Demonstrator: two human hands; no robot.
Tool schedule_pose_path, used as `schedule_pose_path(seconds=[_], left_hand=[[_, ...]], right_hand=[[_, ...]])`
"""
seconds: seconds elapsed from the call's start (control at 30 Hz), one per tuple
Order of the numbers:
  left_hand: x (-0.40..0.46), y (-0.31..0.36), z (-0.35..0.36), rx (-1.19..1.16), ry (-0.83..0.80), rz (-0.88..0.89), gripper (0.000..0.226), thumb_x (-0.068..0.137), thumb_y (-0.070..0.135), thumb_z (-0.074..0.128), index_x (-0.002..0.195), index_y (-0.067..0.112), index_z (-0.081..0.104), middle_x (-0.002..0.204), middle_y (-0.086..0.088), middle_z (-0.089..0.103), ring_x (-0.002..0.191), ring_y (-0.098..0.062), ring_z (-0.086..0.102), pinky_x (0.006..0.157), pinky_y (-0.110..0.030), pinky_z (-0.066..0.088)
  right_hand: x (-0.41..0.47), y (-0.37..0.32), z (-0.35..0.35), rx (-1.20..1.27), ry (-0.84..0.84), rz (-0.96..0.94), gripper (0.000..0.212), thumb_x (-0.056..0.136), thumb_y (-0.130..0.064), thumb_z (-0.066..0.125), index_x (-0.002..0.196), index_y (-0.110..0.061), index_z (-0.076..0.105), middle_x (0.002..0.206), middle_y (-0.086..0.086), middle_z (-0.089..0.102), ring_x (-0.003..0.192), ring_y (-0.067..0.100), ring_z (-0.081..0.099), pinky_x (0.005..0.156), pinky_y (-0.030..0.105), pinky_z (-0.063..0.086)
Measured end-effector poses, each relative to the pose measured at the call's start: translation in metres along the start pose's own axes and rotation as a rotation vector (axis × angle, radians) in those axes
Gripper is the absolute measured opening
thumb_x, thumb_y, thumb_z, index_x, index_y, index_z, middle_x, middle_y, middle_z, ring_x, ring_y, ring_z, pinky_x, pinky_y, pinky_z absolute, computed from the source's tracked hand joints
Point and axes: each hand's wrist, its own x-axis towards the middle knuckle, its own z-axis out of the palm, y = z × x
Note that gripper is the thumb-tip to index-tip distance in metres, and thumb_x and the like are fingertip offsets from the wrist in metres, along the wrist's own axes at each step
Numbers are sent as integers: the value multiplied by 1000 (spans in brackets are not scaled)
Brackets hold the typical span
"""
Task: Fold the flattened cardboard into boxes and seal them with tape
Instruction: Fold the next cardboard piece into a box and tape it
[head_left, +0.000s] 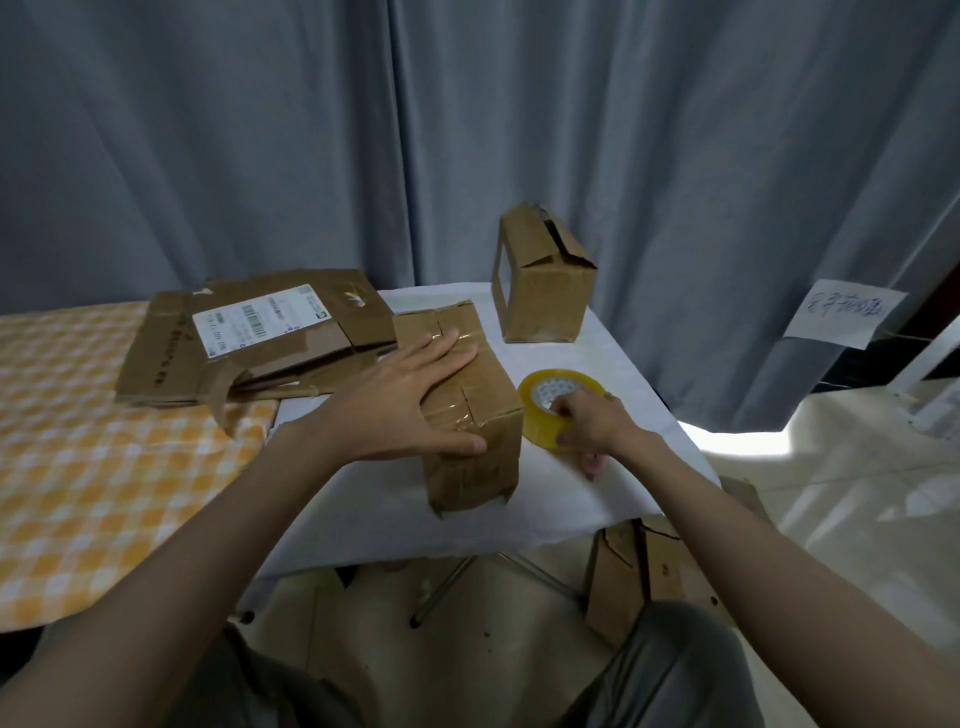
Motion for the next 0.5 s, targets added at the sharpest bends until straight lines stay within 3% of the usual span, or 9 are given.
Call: schedule_pose_path(seconds=[0.13, 0.23, 0.37, 0.43, 0.5], left_hand=[[-8, 1, 1, 36, 101, -53, 109, 65, 91, 52, 155, 45, 11, 164, 20, 2, 151, -8, 2, 119, -45, 19], [-4, 15, 7, 131, 135, -161, 108, 66, 95, 41, 155, 43, 12, 164, 16, 5, 151, -14, 7, 114, -51, 27], [15, 31, 5, 203, 203, -155, 105, 67, 98, 24, 153, 37, 26, 164, 7, 18, 148, -21, 19, 116, -48, 19], [21, 34, -1, 142, 276, -135, 100, 70, 96, 20, 145, 35, 43, 156, 6, 33, 143, -21, 28, 114, -45, 23], [26, 32, -5, 94, 334, -113, 88, 75, 91, 22, 135, 34, 54, 146, 6, 44, 134, -19, 36, 109, -42, 30]], right_hand=[[-7, 7, 0, 158, 197, -28, 39, 87, -21, 68, 125, -19, 61, 122, 9, 63, 115, 31, 56, 91, 38, 43], [-15, 14, -4, 384, 323, -38, 33, 86, -20, 70, 118, -20, 65, 111, 5, 64, 107, 29, 57, 82, 35, 44], [-35, 19, -17, 655, 397, -139, 38, 86, -16, 73, 124, -17, 66, 121, 1, 67, 112, 19, 60, 93, 31, 46], [-45, 20, -25, 698, 434, -212, 40, 85, -19, 74, 124, -19, 65, 121, -1, 67, 112, 18, 60, 98, 35, 48], [-54, 19, -33, 726, 468, -260, 39, 86, -18, 74, 124, -19, 65, 120, -3, 67, 110, 16, 60, 95, 29, 48]])
